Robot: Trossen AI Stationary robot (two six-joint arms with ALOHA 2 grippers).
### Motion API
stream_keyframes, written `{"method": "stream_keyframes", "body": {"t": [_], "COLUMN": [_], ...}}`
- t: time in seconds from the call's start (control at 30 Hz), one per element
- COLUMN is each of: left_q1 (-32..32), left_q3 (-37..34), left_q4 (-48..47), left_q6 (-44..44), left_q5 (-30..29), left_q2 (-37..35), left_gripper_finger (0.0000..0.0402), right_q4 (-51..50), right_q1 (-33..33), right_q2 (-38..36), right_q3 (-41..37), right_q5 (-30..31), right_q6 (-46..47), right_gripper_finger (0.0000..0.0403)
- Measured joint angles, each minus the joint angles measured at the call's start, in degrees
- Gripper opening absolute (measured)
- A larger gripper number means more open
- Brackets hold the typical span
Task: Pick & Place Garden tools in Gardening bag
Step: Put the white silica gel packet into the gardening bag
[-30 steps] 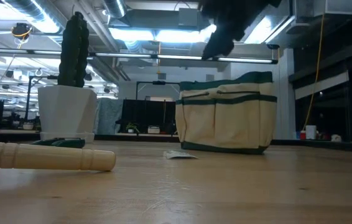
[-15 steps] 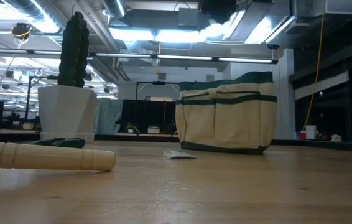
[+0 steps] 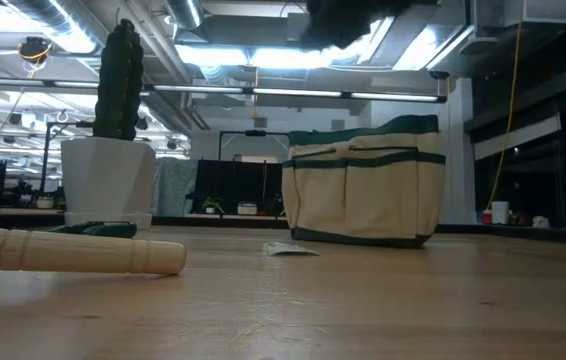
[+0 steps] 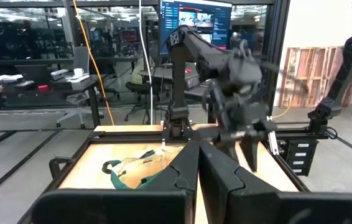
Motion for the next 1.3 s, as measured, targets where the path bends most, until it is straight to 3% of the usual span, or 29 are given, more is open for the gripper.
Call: {"method": "stream_keyframes", "body": {"t": [0.47, 1.0, 1.3], "left_q1": [-0.02, -0.02, -0.02], "left_q3": [0.0, 0.0, 0.0], "left_q4": [0.01, 0.0, 0.02], "left_q6": [0.01, 0.02, 0.02], "left_q5": [0.0, 0.0, 0.0], "left_q2": [-0.01, 0.0, -0.02], "left_gripper_finger": [0.0006, 0.0006, 0.0006], "right_q4": [-0.06, 1.52, 4.15], "right_q1": [-4.88, -5.92, -6.76], "right_q2": [13.1, 15.01, 19.91], "right_q3": [-0.01, -0.01, 0.0], "right_q5": [2.52, 1.9, 1.91], "right_q6": [-2.87, -7.13, -7.15], "right_gripper_finger": [0.0167, 0.0167, 0.0167]}}
